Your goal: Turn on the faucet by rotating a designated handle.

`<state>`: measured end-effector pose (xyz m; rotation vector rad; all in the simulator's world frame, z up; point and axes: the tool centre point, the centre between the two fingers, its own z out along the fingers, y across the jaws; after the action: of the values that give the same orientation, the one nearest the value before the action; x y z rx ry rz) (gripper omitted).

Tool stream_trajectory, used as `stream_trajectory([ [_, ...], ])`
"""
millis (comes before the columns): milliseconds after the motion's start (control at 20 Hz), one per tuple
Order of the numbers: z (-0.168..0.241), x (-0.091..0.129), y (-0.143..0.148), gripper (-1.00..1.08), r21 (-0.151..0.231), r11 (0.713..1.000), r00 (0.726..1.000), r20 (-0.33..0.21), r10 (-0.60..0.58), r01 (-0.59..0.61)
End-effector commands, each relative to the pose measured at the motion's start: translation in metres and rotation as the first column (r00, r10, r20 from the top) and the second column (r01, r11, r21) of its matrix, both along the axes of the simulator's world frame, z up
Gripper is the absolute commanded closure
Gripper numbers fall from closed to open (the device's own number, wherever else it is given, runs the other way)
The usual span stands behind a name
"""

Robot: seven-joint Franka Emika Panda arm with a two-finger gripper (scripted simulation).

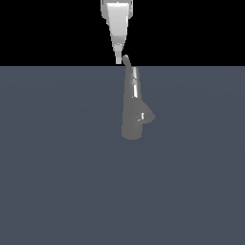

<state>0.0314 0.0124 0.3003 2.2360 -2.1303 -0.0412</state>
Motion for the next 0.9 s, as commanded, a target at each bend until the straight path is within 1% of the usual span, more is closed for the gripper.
stream_trajectory([
  [0, 0.000, 0.000, 0.000, 1.08, -0.001, 1.000, 1.000, 0.000, 0.000, 0.000],
  [700, 0.002, -0.001, -0.099, 1.08, -0.002, 1.000, 1.000, -0.004, -0.010, 0.010],
  [750, 0.002, -0.001, -0.099, 1.08, -0.002, 1.000, 1.000, -0.004, -0.010, 0.010],
  [800, 0.006, 0.003, -0.068, 1.08, 0.008, 1.000, 1.000, 0.005, 0.029, -0.029],
  [850, 0.005, 0.005, -0.071, 1.08, 0.007, 1.000, 1.000, 0.005, 0.028, -0.028],
])
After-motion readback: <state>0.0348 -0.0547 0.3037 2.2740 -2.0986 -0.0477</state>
